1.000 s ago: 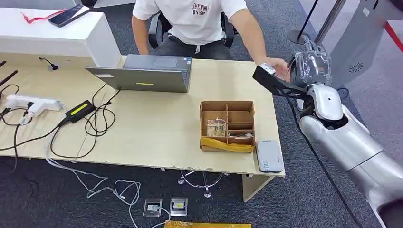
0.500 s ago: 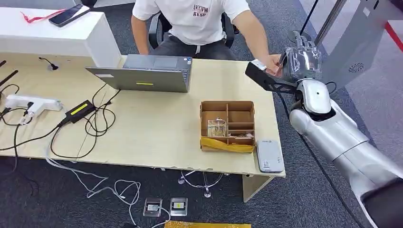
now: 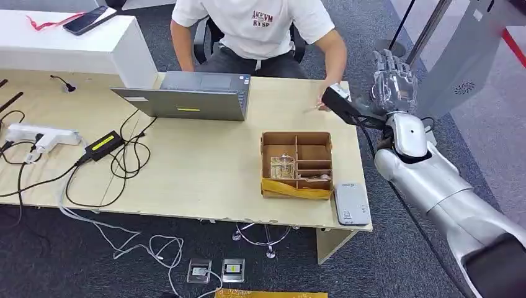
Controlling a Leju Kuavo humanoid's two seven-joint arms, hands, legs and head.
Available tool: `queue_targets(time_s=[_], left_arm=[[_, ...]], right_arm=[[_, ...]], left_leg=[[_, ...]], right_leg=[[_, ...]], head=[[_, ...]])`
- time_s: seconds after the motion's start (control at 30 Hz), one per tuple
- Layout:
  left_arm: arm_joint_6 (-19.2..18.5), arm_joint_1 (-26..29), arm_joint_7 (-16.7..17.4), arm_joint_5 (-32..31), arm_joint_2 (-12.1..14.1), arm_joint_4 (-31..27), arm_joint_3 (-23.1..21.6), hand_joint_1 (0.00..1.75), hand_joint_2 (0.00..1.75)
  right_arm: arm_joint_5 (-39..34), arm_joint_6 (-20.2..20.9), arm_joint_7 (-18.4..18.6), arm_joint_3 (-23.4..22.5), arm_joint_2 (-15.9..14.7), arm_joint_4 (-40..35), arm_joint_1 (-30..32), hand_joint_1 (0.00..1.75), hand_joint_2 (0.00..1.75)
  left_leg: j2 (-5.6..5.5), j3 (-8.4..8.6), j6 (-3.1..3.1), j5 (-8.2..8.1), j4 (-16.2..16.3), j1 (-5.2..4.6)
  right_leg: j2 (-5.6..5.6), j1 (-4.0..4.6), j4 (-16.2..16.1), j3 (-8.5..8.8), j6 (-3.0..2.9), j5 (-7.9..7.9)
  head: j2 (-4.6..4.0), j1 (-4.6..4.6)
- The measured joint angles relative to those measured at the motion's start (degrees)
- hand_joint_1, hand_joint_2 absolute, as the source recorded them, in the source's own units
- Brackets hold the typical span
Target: Pass the card to the sensor for recognition and then transmit it.
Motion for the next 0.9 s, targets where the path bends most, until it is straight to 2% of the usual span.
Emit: queue_targets(time_s=[0.13,0.3,0.43,0.53,0.6,0.77,0.9], left_arm=[[0.1,0.1,-0.1,1.0,0.2,0.0,-0.1,0.0,1.75],[0.1,0.2,-0.1,1.2,0.4,0.0,-0.1,0.0,1.75],[0.2,0.6,-0.8,2.5,0.5,0.0,-0.1,0.0,1.75],[0.2,0.9,-2.4,3.8,0.8,0.0,-0.1,0.0,1.75],[0.1,1.1,-3.0,4.2,0.8,0.0,-0.1,0.0,1.75],[0.1,1.3,-3.0,4.9,0.9,0.0,-0.1,0.0,1.75],[0.2,1.4,-3.3,5.5,1.0,0.0,-0.1,0.0,1.75]], right_arm=[[-3.6,-4.7,-1.7,-1.9,-0.5,-2.4,2.4,0.0,1.75],[-4.8,-5.7,-2.5,-3.7,-1.4,-5.7,4.2,0.0,1.75],[-11.9,-7.7,-8.3,-6.1,-2.2,-11.6,8.5,0.0,1.75],[-15.4,-4.9,-12.1,-7.8,-3.4,-19.0,13.2,0.0,1.75],[-15.1,-2.8,-13.0,-8.6,-4.2,-23.3,16.6,0.0,1.75],[-13.0,0.6,-13.5,-10.8,-6.0,-33.1,25.1,0.0,1.75],[-12.0,5.5,-13.3,-12.2,-7.4,-37.8,29.1,0.0,1.75]], left_leg=[[0.0,0.01,0.0,0.0,0.0,0.0],[0.02,0.02,0.0,0.0,0.0,0.0],[0.02,0.05,0.0,0.0,0.0,0.02],[0.03,0.06,-0.01,-0.01,0.0,0.03],[0.03,0.06,-0.03,-0.04,0.0,0.05],[0.0,0.03,-0.07,-0.06,0.0,0.06],[0.11,0.08,-0.07,-0.07,0.0,0.05]], right_leg=[[0.01,0.0,0.0,0.0,0.0,0.0],[0.02,0.0,0.0,0.0,0.0,0.0],[0.01,0.02,0.0,0.03,0.0,0.0],[0.02,0.03,0.0,0.01,-0.01,-0.01],[0.01,0.06,0.0,0.01,-0.04,-0.04],[0.0,0.06,0.0,0.01,-0.06,-0.05],[0.04,0.06,0.0,0.02,-0.06,-0.05]], head=[[0.0,-0.02],[0.0,-0.02],[0.0,-0.02],[0.0,-0.02],[0.0,0.0],[0.0,0.0],[0.0,0.0]])
